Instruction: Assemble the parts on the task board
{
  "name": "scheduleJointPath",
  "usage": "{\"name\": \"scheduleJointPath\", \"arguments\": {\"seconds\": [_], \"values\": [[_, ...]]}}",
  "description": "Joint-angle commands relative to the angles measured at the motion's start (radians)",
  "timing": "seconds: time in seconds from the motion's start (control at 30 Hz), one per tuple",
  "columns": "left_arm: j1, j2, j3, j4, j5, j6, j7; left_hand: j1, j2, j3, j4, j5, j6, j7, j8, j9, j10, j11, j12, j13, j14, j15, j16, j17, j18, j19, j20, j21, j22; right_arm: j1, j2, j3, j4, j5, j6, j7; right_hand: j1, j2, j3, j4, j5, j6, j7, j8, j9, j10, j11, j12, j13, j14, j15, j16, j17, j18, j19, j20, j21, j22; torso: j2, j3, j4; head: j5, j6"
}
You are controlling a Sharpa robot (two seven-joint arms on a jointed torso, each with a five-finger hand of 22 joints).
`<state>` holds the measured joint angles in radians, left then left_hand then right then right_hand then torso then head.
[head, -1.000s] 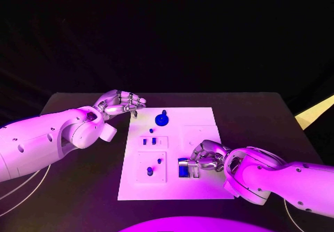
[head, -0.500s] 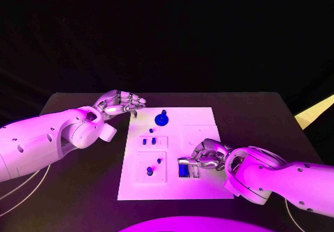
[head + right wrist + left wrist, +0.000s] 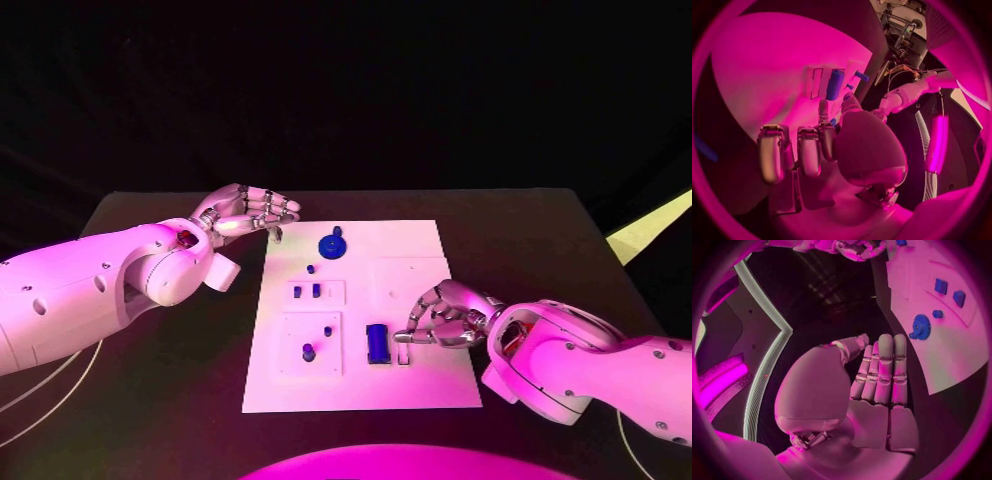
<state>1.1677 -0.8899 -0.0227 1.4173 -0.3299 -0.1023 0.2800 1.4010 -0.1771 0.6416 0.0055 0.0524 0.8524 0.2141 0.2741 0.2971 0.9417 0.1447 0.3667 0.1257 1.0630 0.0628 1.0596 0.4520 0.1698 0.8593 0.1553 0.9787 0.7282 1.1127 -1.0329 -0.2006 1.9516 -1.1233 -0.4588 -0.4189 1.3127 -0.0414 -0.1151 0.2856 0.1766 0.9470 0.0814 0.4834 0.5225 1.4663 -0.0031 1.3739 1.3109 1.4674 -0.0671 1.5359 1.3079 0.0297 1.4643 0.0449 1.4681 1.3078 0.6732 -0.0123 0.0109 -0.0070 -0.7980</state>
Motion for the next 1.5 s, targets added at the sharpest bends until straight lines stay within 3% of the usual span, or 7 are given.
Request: {"name": "scheduleJointPath", "arguments": {"seconds": [0.03, 0.57, 0.73, 0.77, 0.93, 1.2, 1.5], "values": [[-0.003, 0.006, 0.001, -0.001, 0.020, -0.011, 0.040, -0.008, 0.002, 0.001, 0.004, 0.006, -0.004, 0.000, -0.003, 0.001, -0.005, 0.001, 0.007, -0.001, -0.008, 0.001, -0.003, -0.001, 0.015, -0.001, 0.003, -0.004, -0.001, 0.015, -0.018, 0.001, -0.005, 0.017, -0.028, 0.096, 0.024, 0.003, 0.004, 0.000, 0.007, -0.018, 0.003, -0.013, -0.006, 0.016, 0.011, -0.004, 0.142, 0.086, 0.011, -0.003, 0.180, -0.007, 0.062, 0.007, -0.007, 0.233, -0.011, -0.0006, -0.0012, -0.004, -0.004], [-0.025, 0.013, 0.001, 0.011, 0.082, -0.045, 0.098, -0.033, -0.006, -0.018, 0.022, 0.004, -0.006, -0.001, -0.002, 0.004, -0.007, 0.001, 0.016, 0.001, -0.008, 0.004, -0.001, -0.002, 0.015, -0.002, 0.008, -0.018, -0.012, 0.110, -0.155, 0.001, -0.145, 0.056, 0.052, 0.161, 0.097, -0.005, 0.007, -0.003, 0.015, -0.051, 0.026, -0.061, -0.027, 0.004, 0.030, -0.019, 0.135, 0.085, 0.028, -0.003, 0.179, -0.006, 0.059, 0.022, -0.013, 0.232, -0.035, -0.0008, 0.0020, -0.060, -0.021], [-0.030, 0.014, 0.001, 0.021, 0.093, -0.050, 0.104, -0.037, -0.009, -0.024, 0.025, 0.004, -0.007, -0.002, -0.001, 0.004, -0.008, 0.001, 0.018, 0.001, -0.008, 0.004, 0.000, -0.002, 0.015, -0.001, 0.009, -0.023, -0.015, 0.118, -0.199, 0.001, -0.189, 0.048, 0.085, 0.148, 0.101, -0.009, 0.004, -0.001, 0.019, -0.054, 0.028, -0.067, -0.029, 0.000, 0.032, -0.025, 0.132, 0.084, 0.029, -0.006, 0.173, -0.004, 0.055, 0.023, -0.023, 0.229, -0.035, -0.0006, -0.0005, -0.102, -0.010], [-0.030, 0.015, 0.001, 0.022, 0.095, -0.051, 0.105, -0.037, -0.009, -0.024, 0.025, 0.004, -0.007, -0.002, -0.001, 0.004, -0.008, 0.001, 0.018, 0.001, -0.008, 0.004, 0.000, -0.002, 0.015, -0.001, 0.009, -0.023, -0.015, 0.120, -0.207, 0.001, -0.197, 0.045, 0.089, 0.146, 0.101, -0.010, 0.004, -0.001, 0.019, -0.054, 0.029, -0.068, -0.029, 0.000, 0.033, -0.026, 0.131, 0.084, 0.030, -0.006, 0.172, -0.004, 0.055, 0.024, -0.023, 0.229, -0.035, -0.0007, -0.0007, -0.136, -0.004], [-0.033, 0.018, 0.001, 0.029, 0.099, -0.051, 0.105, -0.042, -0.013, -0.032, 0.030, 0.004, -0.009, -0.002, -0.001, 0.005, -0.010, 0.001, 0.020, 0.002, -0.009, 0.004, 0.001, -0.002, 0.015, 0.000, 0.010, -0.030, -0.020, 0.128, -0.243, 0.001, -0.221, 0.027, 0.111, 0.122, 0.096, -0.015, -0.002, 0.003, 0.020, -0.054, 0.031, -0.072, -0.031, -0.008, 0.035, -0.041, 0.122, 0.080, 0.032, -0.013, 0.159, 0.000, 0.047, 0.026, -0.044, 0.223, -0.038, -0.0003, -0.0009, -0.189, 0.004], [-0.034, 0.024, 0.000, 0.033, 0.102, -0.053, 0.104, -0.043, -0.013, -0.033, 0.030, 0.004, -0.009, -0.002, -0.001, 0.005, -0.010, 0.001, 0.021, 0.002, -0.009, 0.005, 0.001, -0.002, 0.015, 0.000, 0.010, -0.031, -0.021, 0.136, -0.296, -0.002, -0.192, -0.052, 0.198, 0.034, 0.079, -0.020, -0.015, 0.006, 0.035, -0.039, 0.028, -0.072, -0.030, -0.010, 0.034, -0.045, 0.121, 0.079, 0.032, -0.015, 0.157, 0.000, 0.047, 0.028, -0.043, 0.224, -0.035, -0.0009, -0.0030, -0.222, 0.003], [-0.035, 0.034, 0.000, 0.033, 0.121, -0.046, 0.110, -0.042, -0.015, -0.036, 0.030, 0.004, -0.010, -0.003, -0.001, 0.006, -0.011, 0.000, 0.022, 0.002, -0.010, 0.004, 0.002, -0.002, 0.015, 0.001, 0.010, -0.034, -0.023, 0.128, -0.340, -0.013, -0.090, -0.112, 0.128, 0.000, 0.075, -0.020, -0.020, 0.005, 0.067, -0.022, 0.022, -0.071, -0.029, 0.007, 0.028, -0.012, 0.139, 0.086, 0.027, -0.002, 0.183, -0.008, 0.064, 0.025, -0.002, 0.235, -0.036, -0.0021, 0.0007, -0.261, -0.003]]}}
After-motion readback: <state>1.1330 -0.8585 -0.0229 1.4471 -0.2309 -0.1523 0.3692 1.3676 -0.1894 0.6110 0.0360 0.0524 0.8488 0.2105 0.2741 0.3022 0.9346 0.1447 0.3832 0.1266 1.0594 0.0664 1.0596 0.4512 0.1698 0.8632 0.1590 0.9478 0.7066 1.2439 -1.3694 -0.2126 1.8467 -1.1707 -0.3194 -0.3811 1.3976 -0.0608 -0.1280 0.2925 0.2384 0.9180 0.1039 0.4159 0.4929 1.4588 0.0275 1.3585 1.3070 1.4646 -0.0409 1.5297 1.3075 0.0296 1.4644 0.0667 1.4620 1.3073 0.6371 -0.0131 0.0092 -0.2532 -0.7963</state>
